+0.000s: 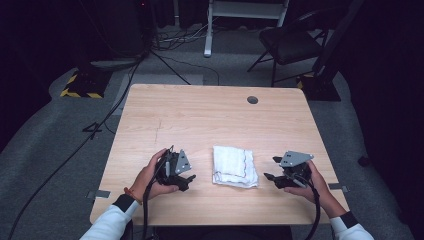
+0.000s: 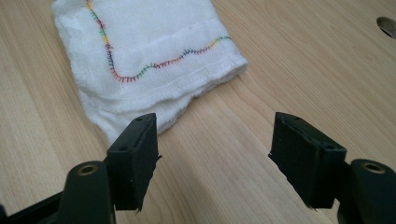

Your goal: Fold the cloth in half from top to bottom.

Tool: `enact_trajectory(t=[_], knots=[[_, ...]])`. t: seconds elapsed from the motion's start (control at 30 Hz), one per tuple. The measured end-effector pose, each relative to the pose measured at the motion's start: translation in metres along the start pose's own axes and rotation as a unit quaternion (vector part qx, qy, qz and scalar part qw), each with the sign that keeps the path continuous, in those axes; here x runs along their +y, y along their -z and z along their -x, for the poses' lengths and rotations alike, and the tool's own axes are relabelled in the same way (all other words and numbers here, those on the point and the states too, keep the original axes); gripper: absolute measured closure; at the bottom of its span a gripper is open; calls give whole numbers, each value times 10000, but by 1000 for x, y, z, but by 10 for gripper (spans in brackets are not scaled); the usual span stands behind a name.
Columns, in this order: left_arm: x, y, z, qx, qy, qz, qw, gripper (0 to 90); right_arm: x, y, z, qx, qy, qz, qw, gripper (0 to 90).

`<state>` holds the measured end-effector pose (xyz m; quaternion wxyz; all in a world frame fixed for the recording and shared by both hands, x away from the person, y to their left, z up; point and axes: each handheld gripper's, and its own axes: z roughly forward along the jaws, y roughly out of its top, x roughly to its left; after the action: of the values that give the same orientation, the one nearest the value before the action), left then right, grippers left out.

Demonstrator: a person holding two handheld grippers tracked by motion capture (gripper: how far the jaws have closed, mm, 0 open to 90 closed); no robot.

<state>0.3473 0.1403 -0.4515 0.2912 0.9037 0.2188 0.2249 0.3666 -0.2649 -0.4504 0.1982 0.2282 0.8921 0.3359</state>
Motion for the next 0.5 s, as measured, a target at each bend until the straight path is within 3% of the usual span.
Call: enact_trajectory(t=[0.33,0.5], knots=[[-29,15,-6,216,223,-140,9994,183,-22,11,8,-329,-81,-185,9993,316],[-46,20,-13,268,479,-147,9984,183,-37,17,16,-452,-286,-240,9983,316]])
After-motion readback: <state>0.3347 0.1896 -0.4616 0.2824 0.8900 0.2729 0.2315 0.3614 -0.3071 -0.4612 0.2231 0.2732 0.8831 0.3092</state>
